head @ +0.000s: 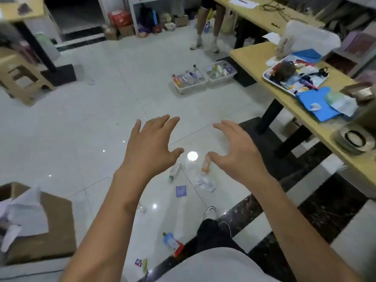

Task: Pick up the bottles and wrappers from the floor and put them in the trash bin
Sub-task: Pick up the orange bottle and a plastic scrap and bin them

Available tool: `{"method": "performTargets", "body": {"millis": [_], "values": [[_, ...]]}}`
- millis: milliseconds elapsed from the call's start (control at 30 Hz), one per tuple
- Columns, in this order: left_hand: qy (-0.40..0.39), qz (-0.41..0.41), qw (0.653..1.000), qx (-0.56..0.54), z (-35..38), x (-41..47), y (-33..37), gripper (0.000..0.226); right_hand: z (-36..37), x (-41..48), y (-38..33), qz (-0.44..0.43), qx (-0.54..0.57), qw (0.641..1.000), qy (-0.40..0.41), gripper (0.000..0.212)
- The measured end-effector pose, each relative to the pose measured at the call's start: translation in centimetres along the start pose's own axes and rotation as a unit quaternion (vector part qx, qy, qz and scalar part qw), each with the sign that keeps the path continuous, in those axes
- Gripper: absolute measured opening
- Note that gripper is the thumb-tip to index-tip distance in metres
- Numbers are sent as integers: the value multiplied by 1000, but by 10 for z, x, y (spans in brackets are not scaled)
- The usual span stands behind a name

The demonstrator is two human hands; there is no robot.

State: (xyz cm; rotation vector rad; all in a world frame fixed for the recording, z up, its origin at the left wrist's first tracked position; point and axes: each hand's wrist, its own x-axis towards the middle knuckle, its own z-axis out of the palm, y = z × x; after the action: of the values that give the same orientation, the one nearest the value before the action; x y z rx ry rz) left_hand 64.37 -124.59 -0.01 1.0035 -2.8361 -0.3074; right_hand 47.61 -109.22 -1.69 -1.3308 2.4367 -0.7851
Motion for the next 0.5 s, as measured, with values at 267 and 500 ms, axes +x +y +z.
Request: {"method": "performTargets", "body": {"millis": [267, 500], "values": [[-28, 69, 997, -2, 21, 76, 76, 81, -59, 38, 59, 67, 18, 998, 5, 75], [-52, 95, 994, 18, 37, 154, 105, 80, -64, 87, 111, 97, 47, 994, 7, 75]]}}
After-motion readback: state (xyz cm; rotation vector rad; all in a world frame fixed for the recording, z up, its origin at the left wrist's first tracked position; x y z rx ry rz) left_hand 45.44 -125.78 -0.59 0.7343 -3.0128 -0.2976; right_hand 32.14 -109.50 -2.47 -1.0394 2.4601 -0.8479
